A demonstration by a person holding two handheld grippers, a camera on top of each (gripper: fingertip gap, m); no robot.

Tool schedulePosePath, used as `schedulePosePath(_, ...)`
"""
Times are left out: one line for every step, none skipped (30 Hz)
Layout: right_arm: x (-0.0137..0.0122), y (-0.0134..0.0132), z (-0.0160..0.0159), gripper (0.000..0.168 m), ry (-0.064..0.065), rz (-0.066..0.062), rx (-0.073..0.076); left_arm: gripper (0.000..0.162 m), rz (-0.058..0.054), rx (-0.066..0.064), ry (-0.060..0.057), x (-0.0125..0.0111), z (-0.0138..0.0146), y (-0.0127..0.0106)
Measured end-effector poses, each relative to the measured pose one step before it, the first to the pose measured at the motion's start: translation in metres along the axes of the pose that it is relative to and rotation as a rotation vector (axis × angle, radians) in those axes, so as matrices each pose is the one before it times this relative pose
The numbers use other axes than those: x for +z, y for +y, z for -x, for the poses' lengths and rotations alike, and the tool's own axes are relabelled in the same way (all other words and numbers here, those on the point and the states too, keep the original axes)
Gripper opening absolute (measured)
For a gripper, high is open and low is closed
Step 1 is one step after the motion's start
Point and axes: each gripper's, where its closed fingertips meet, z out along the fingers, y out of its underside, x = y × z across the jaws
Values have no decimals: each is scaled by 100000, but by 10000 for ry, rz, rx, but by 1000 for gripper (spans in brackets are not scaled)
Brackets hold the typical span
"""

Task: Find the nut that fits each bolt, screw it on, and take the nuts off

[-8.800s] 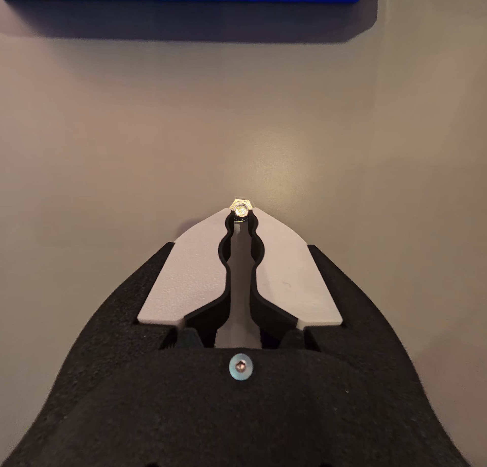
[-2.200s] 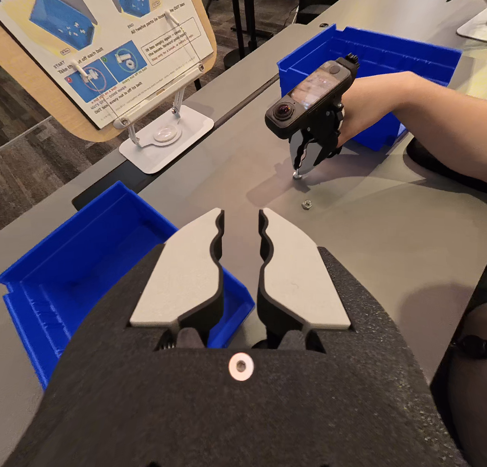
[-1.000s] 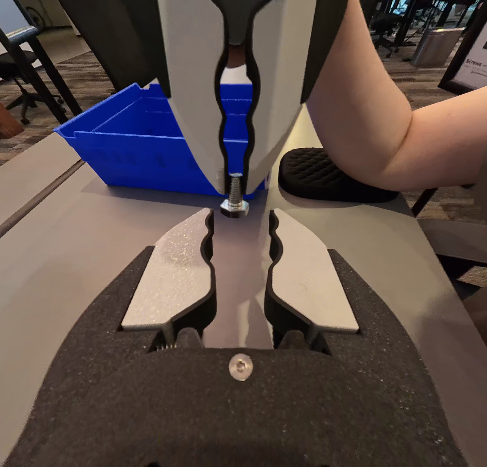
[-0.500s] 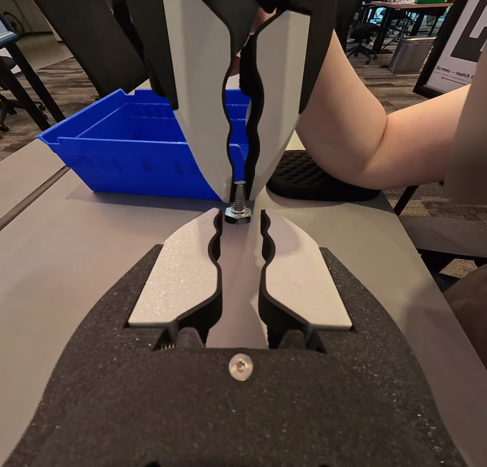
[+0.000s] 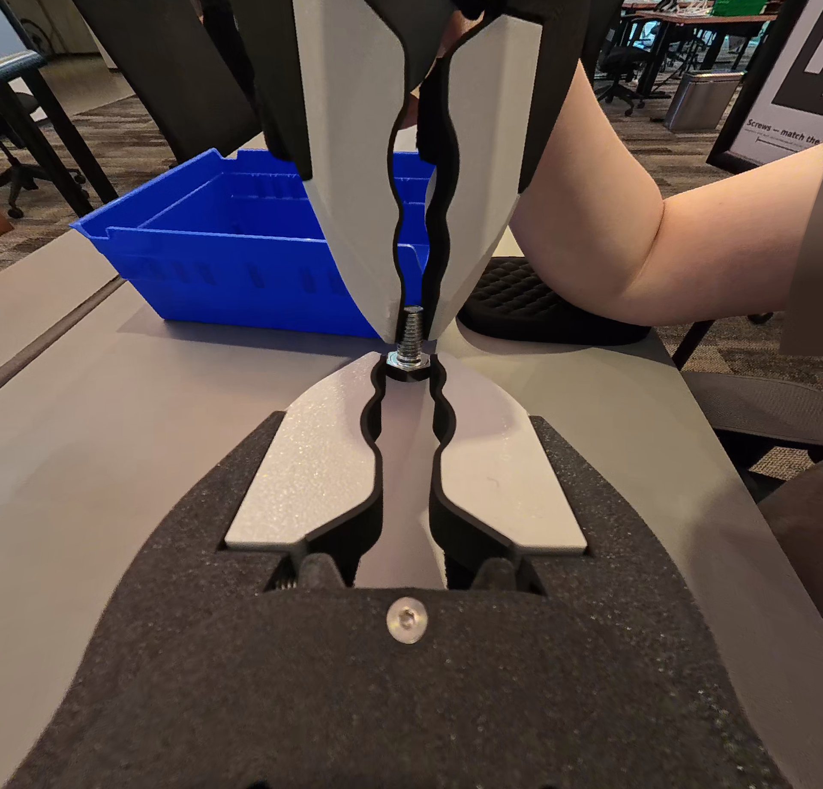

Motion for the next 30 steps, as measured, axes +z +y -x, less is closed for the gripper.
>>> schedulePosePath(-11,-2,-11,11,8,-4,-2,18,-5,45,-24,17,21,-12)
schedulePosePath(-2,-3,33,11,-13,-3,-8,18,8,21,32,11,-49,5)
schedulePosePath(-7,1,6,11,11,-3,-20,18,-1,1,-9,8,11,-14)
schedulePosePath(-16,-15,-23,11,21,-15,-12,18,-32,8,-29,-18,29,-31)
schedulePosePath(-25,-34,-11,11,5,-28,5,18,-18,-13,15,-21,-24,-35)
schedulePosePath(-22,-32,-67,11,35,-39,4,18,-11,-19,-53,-40,72,-42)
schedulePosePath(-35,-69,-110,11,56,-72,-7,18,-11,-4,-63,-60,110,-47)
schedulePosePath(-44,-205,-146,13,82,-175,-11,18,-13,-23,-2,-81,61,-84)
schedulePosePath(-76,-421,-193,20,127,-319,-10,18,-61,-56,1,-113,63,-139)
schedulePosePath(-154,-463,-123,22,72,-325,-25,18,-40,-87,-15,-125,111,-133)
schedulePosePath(-273,-382,-142,23,90,-245,-23,18,-63,-63,-45,-185,168,-177)
schedulePosePath(-423,-368,-341,24,261,-233,-38,18,-93,-22,-46,-263,183,-236)
schedulePosePath(-560,-485,-415,24,334,-320,-87,18,-50,2,-76,-349,250,-211)
schedulePosePath(-687,-668,-412,25,356,-448,-131,18,-2,48,-120,-470,335,-213)
schedulePosePath(-762,-816,-525,24,418,-534,-142,18,-47,114,-165,-645,442,-359)
schedulePosePath(-709,-856,-580,24,407,-562,-100,18,-63,111,-202,-785,574,-478)
schedulePosePath(-561,-800,-470,24,283,-537,-36,18,-65,71,-189,-894,668,-563)
schedulePosePath(-316,-626,-217,24,79,-453,33,18,-63,9,-212,-978,790,-629)
schedulePosePath(-108,-344,9,25,-116,-306,115,18,-92,-14,-398,-1067,1111,-716)
schedulePosePath(119,1,123,26,-232,-113,191,18,-101,-51,-415,-1080,1196,-735)
schedulePosePath(272,325,57,26,-219,67,189,18,-101,-87,-317,-1095,1107,-790)
schedulePosePath(420,546,-62,26,-143,164,134,18,-242,-46,-293,-1108,1030,-959)
schedulePosePath(544,639,-135,27,-127,199,123,18,-218,-51,-192,-1069,835,-961)
schedulePosePath(684,638,-150,26,-142,206,141,18,-175,-11,-224,-1014,757,-943)
schedulePosePath(779,644,-123,26,-152,220,139,18,-182,92,-315,-940,760,-944)
schedulePosePath(834,724,-43,26,-166,299,108,18,-62,164,-352,-821,752,-830)
schedulePosePath(854,822,-56,26,-137,390,95,18,-67,232,-339,-735,706,-846)
schedulePosePath(849,868,-113,26,-85,444,107,18,-100,170,-228,-671,604,-885)
schedulePosePath(874,865,-127,26,-69,480,104,18,-202,132,-202,-619,615,-1013)
schedulePosePath(900,771,-40,26,-117,449,92,18,-235,95,-134,-546,561,-1021)
